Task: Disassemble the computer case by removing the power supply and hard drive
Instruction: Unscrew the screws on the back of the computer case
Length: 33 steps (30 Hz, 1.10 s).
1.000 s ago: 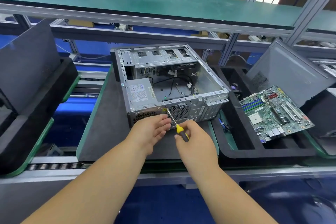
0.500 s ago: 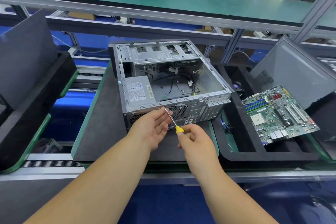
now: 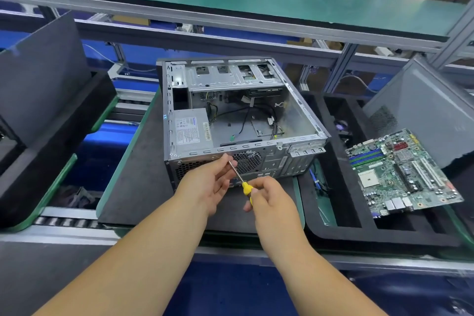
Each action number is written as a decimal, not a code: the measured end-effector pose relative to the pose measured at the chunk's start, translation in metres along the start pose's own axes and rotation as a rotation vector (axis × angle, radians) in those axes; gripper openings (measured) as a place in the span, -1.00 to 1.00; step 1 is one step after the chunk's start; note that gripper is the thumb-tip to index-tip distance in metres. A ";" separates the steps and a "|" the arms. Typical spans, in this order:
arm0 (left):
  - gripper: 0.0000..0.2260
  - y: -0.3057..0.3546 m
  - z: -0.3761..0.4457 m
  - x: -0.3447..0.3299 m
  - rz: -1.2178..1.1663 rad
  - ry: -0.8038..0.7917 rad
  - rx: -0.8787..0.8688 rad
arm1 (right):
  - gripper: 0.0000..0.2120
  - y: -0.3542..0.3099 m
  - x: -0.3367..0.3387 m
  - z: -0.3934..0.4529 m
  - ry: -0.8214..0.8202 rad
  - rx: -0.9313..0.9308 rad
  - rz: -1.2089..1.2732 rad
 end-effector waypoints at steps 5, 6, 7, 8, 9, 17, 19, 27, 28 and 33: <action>-0.89 0.003 -0.003 -0.003 -0.008 -0.020 0.004 | -0.91 -0.003 0.005 0.002 0.033 -0.011 -0.031; -0.89 0.003 -0.004 -0.003 -0.011 -0.026 0.006 | -0.90 -0.003 0.004 0.001 0.038 -0.016 -0.003; -0.89 0.002 -0.004 -0.003 -0.017 -0.032 0.008 | -0.88 -0.002 0.003 0.001 0.039 -0.029 0.029; -0.88 0.002 -0.004 -0.002 -0.026 -0.038 0.010 | -0.86 -0.001 0.002 0.000 0.042 -0.042 0.061; -0.88 0.001 -0.003 -0.002 -0.035 -0.044 0.013 | -0.85 -0.001 0.002 0.001 0.049 -0.052 0.081; -0.87 -0.001 0.004 0.000 -0.058 -0.104 0.043 | -0.93 0.005 -0.012 -0.009 0.061 -0.222 0.176; -0.87 -0.002 0.006 -0.001 -0.063 -0.121 0.055 | -0.79 0.012 -0.025 -0.013 0.023 -0.398 0.359; -0.86 -0.003 0.006 -0.003 -0.075 -0.159 0.074 | -0.86 0.025 -0.039 -0.023 0.099 -0.537 0.560; -0.86 -0.002 0.005 -0.004 -0.079 -0.159 0.072 | -0.89 0.026 -0.038 -0.022 0.098 -0.514 0.576; -0.83 0.000 -0.003 -0.008 -0.074 -0.123 0.060 | -0.92 0.024 -0.036 -0.018 0.033 -0.482 0.596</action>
Point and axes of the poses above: each hand's wrist, its own z-axis towards the middle knuckle, its own x-axis out of the back of the hand, y = z × x, the point moved 9 cm from there along z, towards the middle knuckle
